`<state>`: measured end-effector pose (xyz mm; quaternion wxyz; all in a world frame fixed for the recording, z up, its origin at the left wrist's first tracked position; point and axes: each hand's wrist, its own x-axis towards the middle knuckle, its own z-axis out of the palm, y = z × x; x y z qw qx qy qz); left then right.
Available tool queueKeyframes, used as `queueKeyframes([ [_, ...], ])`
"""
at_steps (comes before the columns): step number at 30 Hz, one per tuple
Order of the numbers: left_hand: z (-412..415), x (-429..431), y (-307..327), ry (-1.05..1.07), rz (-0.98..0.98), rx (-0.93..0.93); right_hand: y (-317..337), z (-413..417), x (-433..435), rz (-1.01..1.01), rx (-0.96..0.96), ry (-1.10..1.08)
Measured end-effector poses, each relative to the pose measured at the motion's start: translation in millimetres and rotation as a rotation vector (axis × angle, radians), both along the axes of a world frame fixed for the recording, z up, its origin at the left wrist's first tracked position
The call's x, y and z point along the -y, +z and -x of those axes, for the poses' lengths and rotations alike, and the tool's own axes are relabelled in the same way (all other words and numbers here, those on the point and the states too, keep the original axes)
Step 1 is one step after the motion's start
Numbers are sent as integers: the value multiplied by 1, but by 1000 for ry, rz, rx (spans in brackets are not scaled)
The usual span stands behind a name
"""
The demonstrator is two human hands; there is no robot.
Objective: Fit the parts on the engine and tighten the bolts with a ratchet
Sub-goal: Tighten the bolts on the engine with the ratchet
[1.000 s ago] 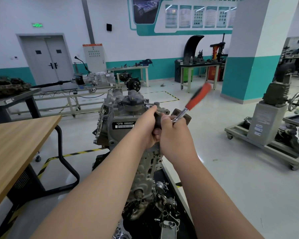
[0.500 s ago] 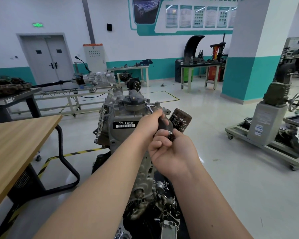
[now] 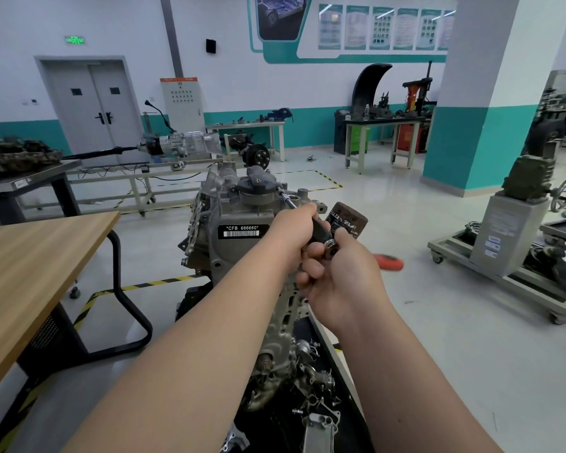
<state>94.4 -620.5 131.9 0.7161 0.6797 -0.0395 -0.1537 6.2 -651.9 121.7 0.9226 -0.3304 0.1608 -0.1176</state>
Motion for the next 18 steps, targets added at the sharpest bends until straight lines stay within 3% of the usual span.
queueKeyframes([
  [13,-7,10,4,-29,-14,-48,2,6,22,1937,-313,-271],
  [15,-8,9,3,-17,-31,-60,-2,4,20,1994,-290,-276],
  [18,-11,7,0,-17,3,-54,-2,2,20,1760,-191,-245],
])
